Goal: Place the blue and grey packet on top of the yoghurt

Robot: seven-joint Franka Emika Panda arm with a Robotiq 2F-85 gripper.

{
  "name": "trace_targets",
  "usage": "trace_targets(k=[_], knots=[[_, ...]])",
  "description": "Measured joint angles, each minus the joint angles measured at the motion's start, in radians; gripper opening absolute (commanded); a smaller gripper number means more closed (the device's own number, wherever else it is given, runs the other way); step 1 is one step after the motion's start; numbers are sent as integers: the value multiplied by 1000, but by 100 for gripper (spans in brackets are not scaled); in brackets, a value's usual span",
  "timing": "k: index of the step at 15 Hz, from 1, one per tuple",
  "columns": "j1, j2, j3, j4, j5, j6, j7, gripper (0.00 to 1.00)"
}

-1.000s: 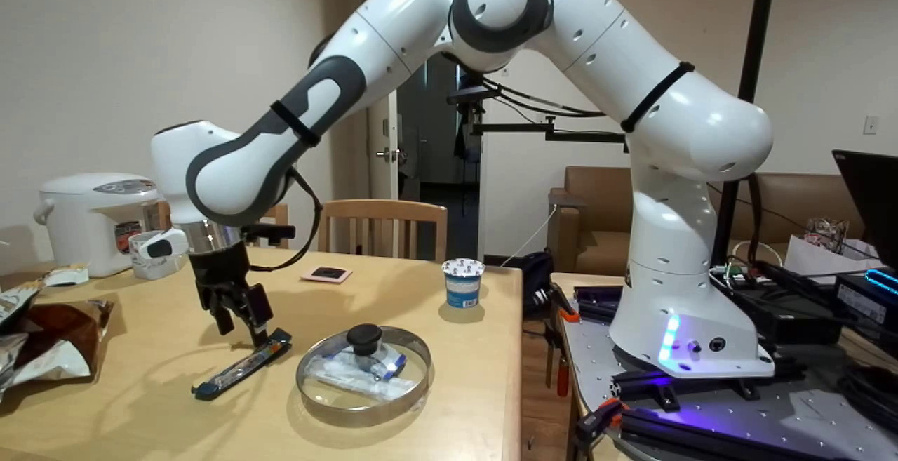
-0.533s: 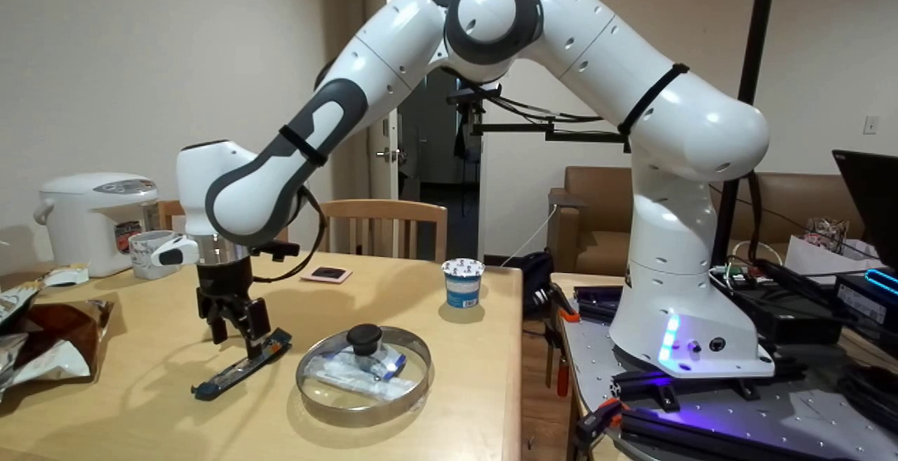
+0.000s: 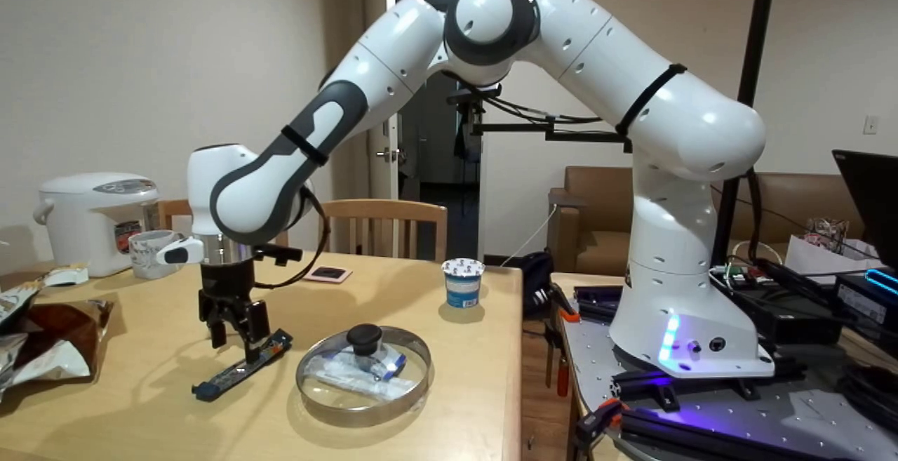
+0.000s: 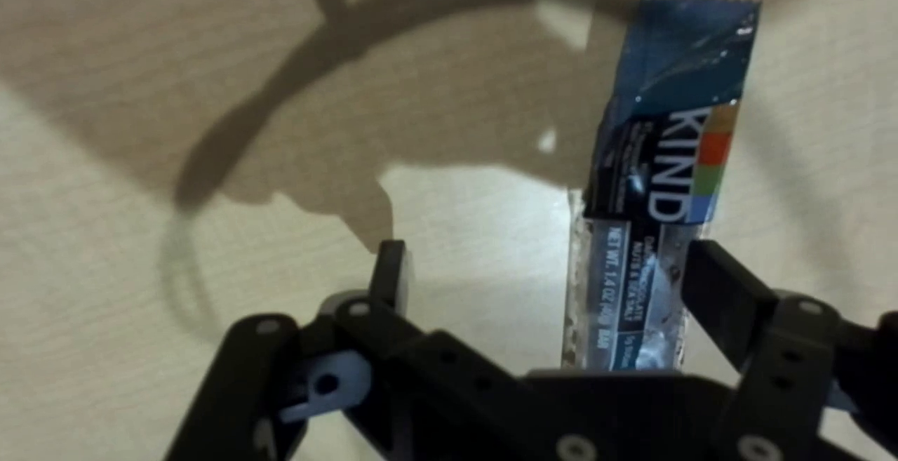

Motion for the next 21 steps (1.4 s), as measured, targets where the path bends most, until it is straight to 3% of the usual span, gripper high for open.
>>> trace_targets(k=[8,9,10,21], knots=[[9,-9,-6,0,17,-142,4,100],[13,-9,-9,-1,17,-147,4,75],[16,-8,-11,-1,17,-148,4,74],[16,-7,-11,2,17,-143,2,2]])
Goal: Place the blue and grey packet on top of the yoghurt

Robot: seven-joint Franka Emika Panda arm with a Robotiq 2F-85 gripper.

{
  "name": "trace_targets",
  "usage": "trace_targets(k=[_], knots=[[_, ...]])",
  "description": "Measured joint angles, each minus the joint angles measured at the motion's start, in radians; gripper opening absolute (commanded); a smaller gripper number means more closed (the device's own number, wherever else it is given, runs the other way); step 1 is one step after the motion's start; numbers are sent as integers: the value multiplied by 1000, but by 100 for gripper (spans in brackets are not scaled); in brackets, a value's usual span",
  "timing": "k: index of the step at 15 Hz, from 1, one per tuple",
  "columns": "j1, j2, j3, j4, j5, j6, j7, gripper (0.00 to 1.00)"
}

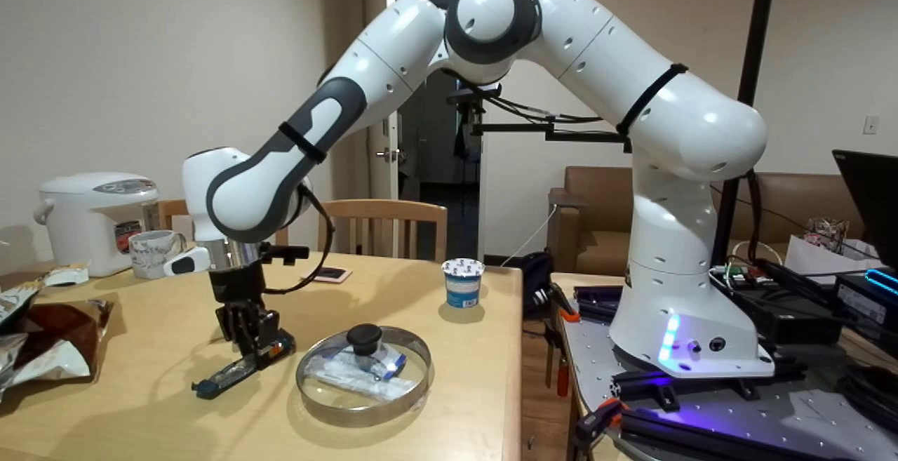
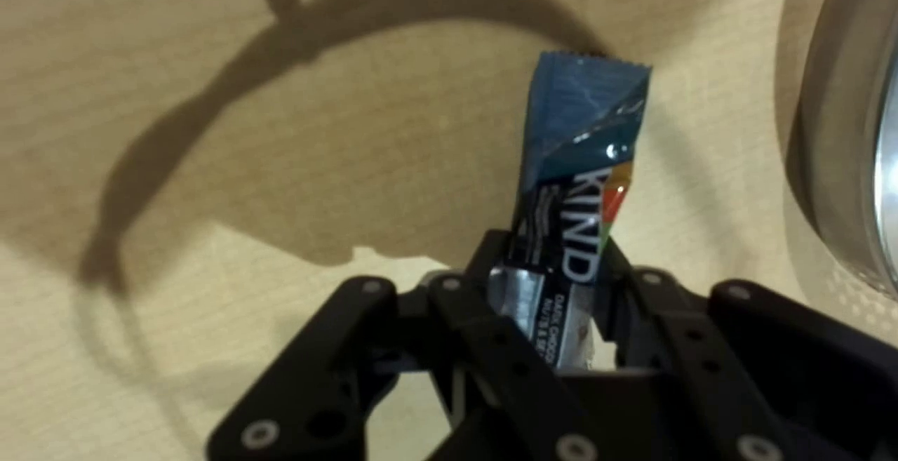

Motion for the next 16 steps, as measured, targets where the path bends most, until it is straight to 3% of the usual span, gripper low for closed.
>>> trace_targets(k=[9,16], knots=[[-2,-37,-29,-33,0,-1,21,0],[-18,-183,-70,-137,12,-3,141,0]])
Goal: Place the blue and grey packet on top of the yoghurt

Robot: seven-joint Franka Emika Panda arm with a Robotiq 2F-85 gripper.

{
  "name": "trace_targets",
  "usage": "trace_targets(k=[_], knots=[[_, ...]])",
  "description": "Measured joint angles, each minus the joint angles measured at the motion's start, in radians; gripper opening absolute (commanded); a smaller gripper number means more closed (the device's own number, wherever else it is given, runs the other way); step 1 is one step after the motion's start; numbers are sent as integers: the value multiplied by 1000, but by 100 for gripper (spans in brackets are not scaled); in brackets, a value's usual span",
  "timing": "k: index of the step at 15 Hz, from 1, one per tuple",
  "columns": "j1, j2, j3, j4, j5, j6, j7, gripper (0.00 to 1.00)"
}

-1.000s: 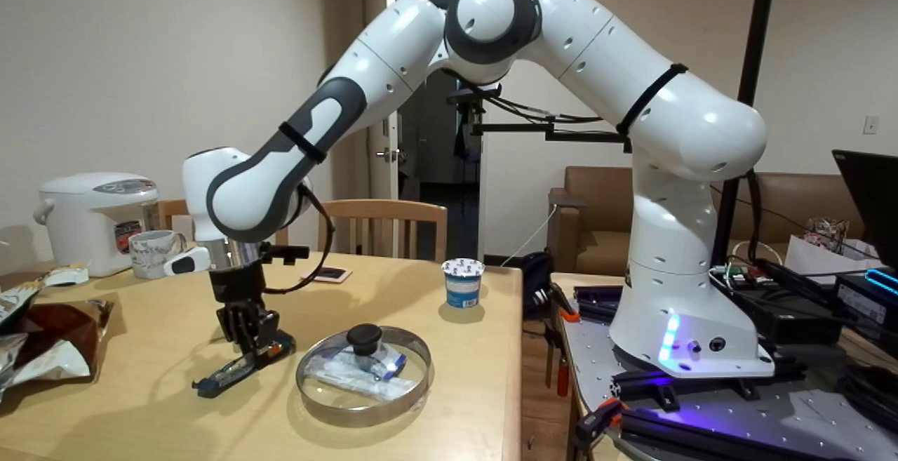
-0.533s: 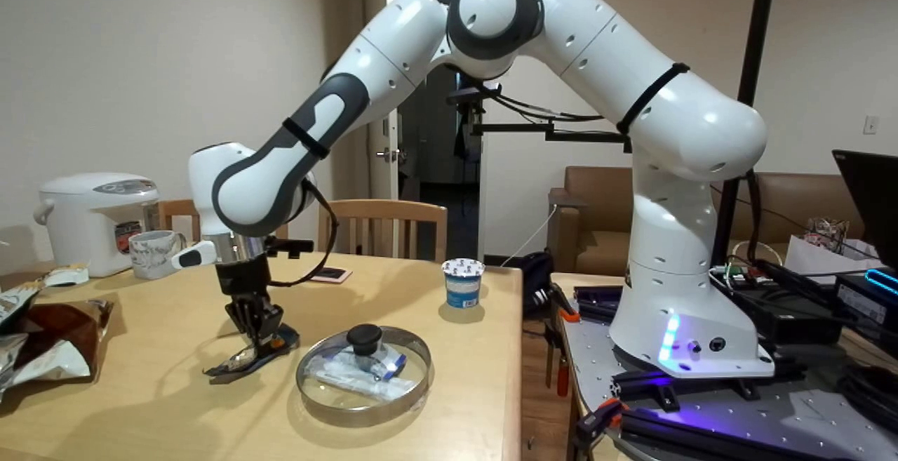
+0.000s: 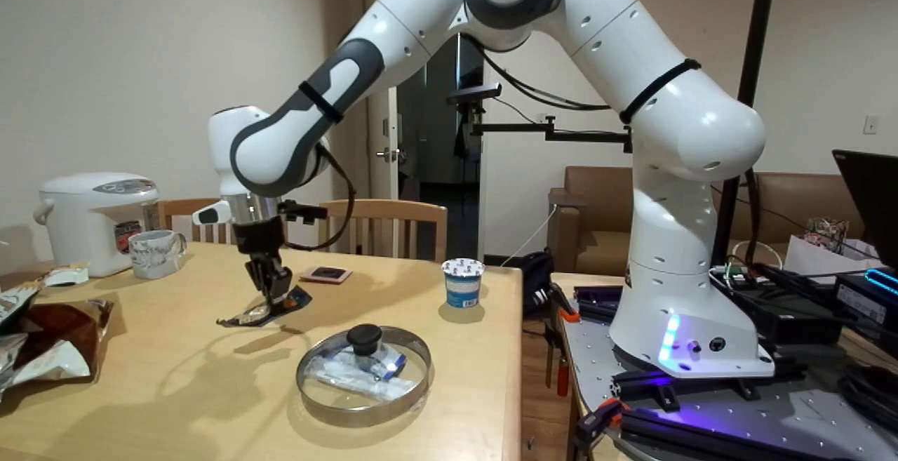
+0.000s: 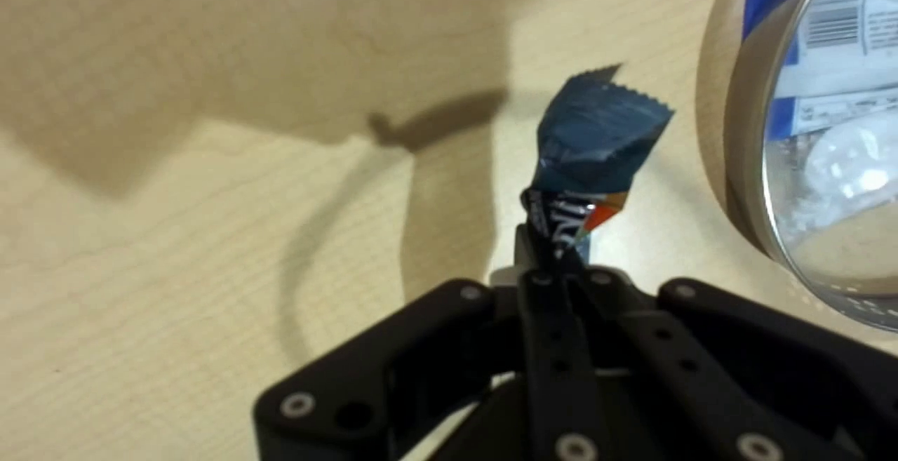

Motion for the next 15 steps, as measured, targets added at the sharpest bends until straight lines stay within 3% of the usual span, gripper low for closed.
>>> trace_targets(k=[7,15], knots=[[-26,-163,-30,-118,34,-11,111,0],[-98,-312,-60,-274,193,-11,186,0]])
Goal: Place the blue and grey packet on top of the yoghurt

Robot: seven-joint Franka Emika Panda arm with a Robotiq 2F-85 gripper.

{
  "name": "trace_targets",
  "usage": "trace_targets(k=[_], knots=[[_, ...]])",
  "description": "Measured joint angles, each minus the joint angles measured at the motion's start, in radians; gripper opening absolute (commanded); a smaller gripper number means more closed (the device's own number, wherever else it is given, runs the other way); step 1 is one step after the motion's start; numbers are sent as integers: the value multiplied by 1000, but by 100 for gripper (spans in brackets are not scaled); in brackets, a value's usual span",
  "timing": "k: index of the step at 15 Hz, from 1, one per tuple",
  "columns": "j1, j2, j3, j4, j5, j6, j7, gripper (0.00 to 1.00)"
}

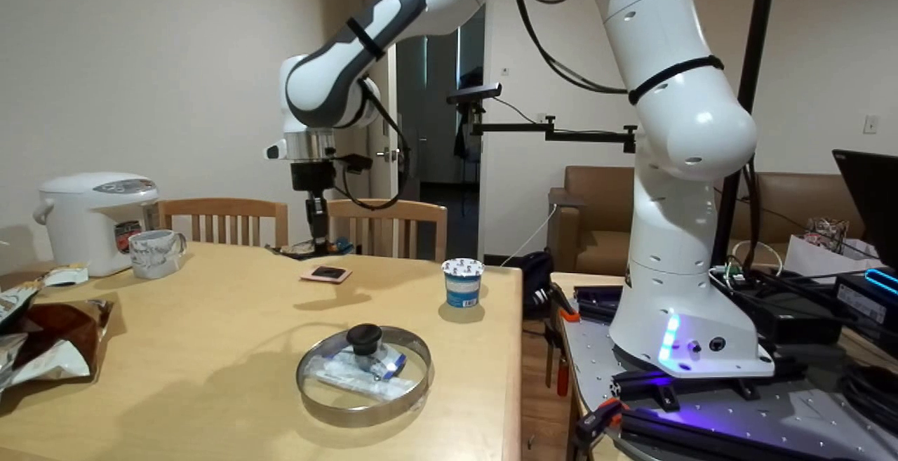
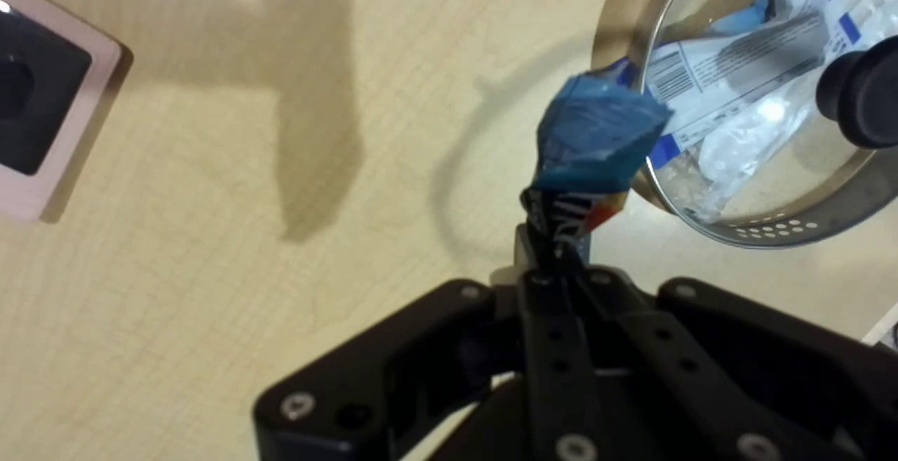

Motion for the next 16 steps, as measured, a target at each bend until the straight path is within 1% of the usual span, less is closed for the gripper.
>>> trace_targets(k=[4,13,16], knots=[[-16,-75,-24,-95,63,1,46,0],[-16,-224,-81,-301,101,2,205,0],[-13,-256,-87,-354,148,2,279,0]])
